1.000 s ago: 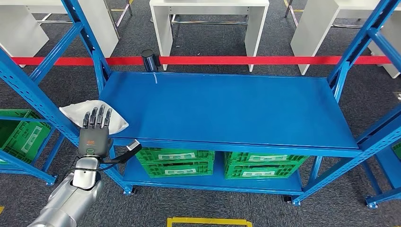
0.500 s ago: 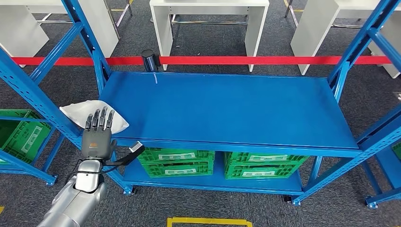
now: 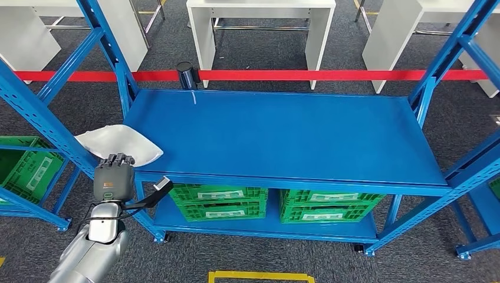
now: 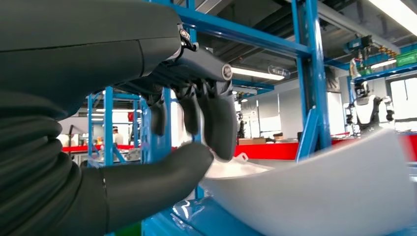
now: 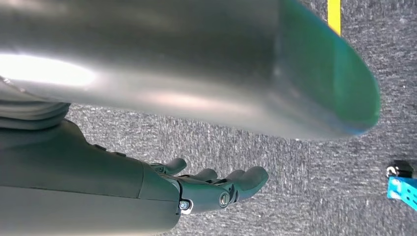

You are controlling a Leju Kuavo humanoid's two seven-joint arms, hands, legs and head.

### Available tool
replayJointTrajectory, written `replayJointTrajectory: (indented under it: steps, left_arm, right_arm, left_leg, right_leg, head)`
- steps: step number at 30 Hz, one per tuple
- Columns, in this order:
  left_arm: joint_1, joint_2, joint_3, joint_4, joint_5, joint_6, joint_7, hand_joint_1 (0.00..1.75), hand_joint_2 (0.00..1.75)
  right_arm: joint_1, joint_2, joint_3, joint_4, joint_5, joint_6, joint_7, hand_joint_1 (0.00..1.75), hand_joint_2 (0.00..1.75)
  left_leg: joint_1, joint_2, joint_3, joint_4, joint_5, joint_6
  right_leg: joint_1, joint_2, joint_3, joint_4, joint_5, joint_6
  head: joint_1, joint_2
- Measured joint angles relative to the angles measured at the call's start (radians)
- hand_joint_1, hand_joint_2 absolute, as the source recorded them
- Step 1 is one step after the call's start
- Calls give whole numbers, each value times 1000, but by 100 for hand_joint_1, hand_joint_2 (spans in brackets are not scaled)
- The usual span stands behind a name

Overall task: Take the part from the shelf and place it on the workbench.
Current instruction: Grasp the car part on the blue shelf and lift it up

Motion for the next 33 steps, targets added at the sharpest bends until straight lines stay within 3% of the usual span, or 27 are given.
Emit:
replayJointTrajectory:
  steps: [10, 13, 14, 17, 18, 26, 30, 33]
  left_arm:
    - [26, 3, 36, -13, 0, 0, -4, 174, 175]
    - [32, 3, 44, -20, 0, 0, -5, 162, 175]
    - [34, 3, 46, -22, 0, 0, -5, 147, 175]
    - [36, 4, 49, -29, 0, 0, -7, 28, 175]
    - [37, 5, 49, -32, 0, 0, -8, 0, 175]
    - [38, 13, 47, -40, 0, 0, 19, 0, 175]
    - [36, 23, 44, -38, 0, 0, 26, 0, 0]
    - [31, 25, 45, -30, 0, 0, -20, 0, 0]
  right_arm:
    - [9, 0, -21, -47, 13, 0, -1, 0, 0]
    - [13, 0, -25, -58, 24, 0, -4, 0, 0]
    - [15, 0, -25, -61, 28, 0, -5, 0, 0]
    - [17, 0, -27, -67, 40, 0, -15, 0, 0]
    - [17, 0, -28, -69, 43, 0, -18, 0, 0]
    - [15, 0, -50, -71, 69, 0, -20, 0, 0]
    - [11, 0, -55, -67, 82, 0, -20, 0, 0]
    - [6, 0, -64, -54, 91, 0, -20, 0, 0]
  left_leg:
    - [0, 0, 0, 0, 0, 0]
    - [0, 0, 0, 0, 0, 0]
    - [0, 0, 0, 0, 0, 0]
    - [0, 0, 0, 0, 0, 0]
    - [0, 0, 0, 0, 0, 0]
    - [0, 0, 0, 0, 0, 0]
    - [0, 0, 0, 0, 0, 0]
    - [0, 0, 0, 0, 0, 0]
  right_leg:
    - [0, 0, 0, 0, 0, 0]
    - [0, 0, 0, 0, 0, 0]
    - [0, 0, 0, 0, 0, 0]
    - [0, 0, 0, 0, 0, 0]
    - [0, 0, 0, 0, 0, 0]
    - [0, 0, 0, 0, 0, 0]
    - [0, 0, 0, 0, 0, 0]
    - [0, 0, 0, 0, 0, 0]
  head:
    - [0, 0]
    - [0, 0]
    - [0, 0]
    - [0, 0]
    - [0, 0]
    - [0, 0]
    - [0, 0]
    - [0, 0]
